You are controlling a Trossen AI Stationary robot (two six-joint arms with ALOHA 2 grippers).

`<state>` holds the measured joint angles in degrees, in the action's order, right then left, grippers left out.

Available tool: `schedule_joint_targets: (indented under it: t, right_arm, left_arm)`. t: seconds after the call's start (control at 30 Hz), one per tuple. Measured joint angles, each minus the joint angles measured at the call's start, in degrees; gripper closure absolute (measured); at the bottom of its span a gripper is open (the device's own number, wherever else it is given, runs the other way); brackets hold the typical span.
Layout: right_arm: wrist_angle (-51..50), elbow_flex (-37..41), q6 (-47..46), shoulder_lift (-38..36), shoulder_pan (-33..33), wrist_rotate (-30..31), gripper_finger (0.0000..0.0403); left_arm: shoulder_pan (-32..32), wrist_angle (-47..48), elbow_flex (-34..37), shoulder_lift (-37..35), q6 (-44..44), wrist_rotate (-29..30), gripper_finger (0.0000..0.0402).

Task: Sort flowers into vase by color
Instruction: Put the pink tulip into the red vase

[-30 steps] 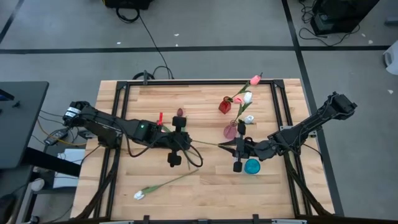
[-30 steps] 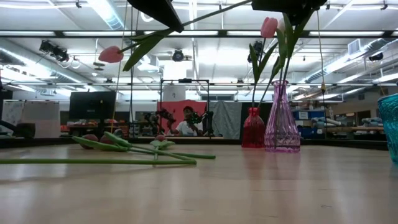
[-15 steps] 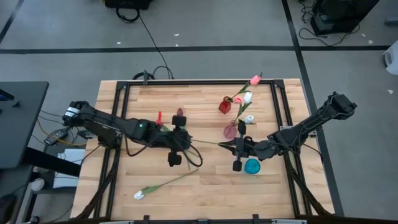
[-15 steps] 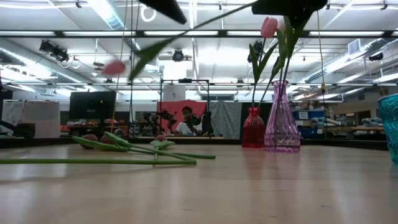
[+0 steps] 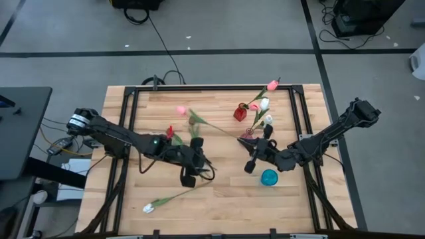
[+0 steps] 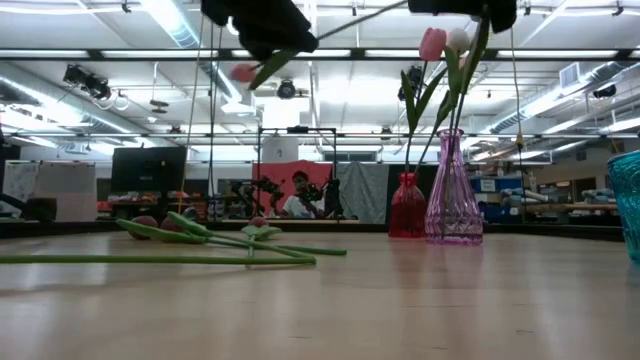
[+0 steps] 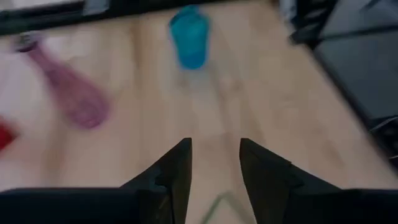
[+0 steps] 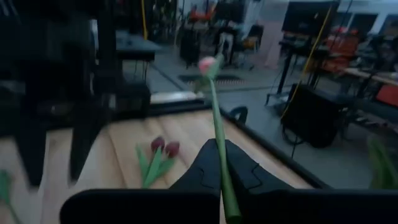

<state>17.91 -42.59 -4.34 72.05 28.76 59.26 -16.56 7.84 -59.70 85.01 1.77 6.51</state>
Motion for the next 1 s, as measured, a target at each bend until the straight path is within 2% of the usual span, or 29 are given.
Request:
schedule_joint_targets:
  t: [0.2,0.3,0.43,0.53,0.7,1.0]
  right_arm:
    - [13.22,0.0,12.04,0.0,3.59,5.6,0.0396]
    - [18.67,0.0,17.36,-0.02,4.46,3.07,0.0396]
    - [19.82,0.0,17.91,-0.02,4.56,-0.9,0.0395]
    - [19.41,0.0,17.88,-0.02,4.54,-3.12,0.0395]
    - [19.4,0.0,17.88,-0.02,4.32,-6.35,0.0395]
    - [17.39,0.0,16.69,-0.02,4.16,-8.95,0.0394]
  left_arm:
    - [3.82,-29.57,12.88,0.02,0.65,-5.2,0.0284]
    - [6.21,-43.88,16.55,0.02,0.49,-6.28,0.0289]
    - [8.93,-57.88,18.53,0.02,0.81,-6.23,0.0291]
    - [9.9,-62.6,18.32,0.0,1.79,-6.22,0.0291]
    - [11.47,-64.39,17.48,0.02,5.94,-4.47,0.0285]
    - [12.98,-70.26,17.4,0.02,6.02,-5.59,0.0228]
